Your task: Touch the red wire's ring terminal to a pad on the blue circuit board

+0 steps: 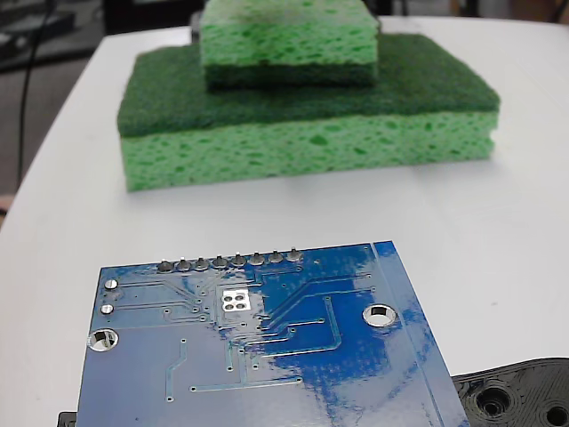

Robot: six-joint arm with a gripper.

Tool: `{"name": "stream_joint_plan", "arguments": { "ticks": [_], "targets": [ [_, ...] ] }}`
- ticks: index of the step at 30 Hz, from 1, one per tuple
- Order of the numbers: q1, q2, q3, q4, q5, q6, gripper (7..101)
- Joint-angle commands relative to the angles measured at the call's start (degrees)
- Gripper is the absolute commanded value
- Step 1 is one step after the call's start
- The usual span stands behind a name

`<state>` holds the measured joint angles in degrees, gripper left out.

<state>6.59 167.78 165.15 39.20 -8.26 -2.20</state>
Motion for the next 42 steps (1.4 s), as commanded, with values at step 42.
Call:
{"name": "stream_joint_plan", "arguments": {
  "ticks": [42],
  "targets": [
    [-8.96,7.21,6.42,5.01,10.37,4.57,100.3]
  ]
}}
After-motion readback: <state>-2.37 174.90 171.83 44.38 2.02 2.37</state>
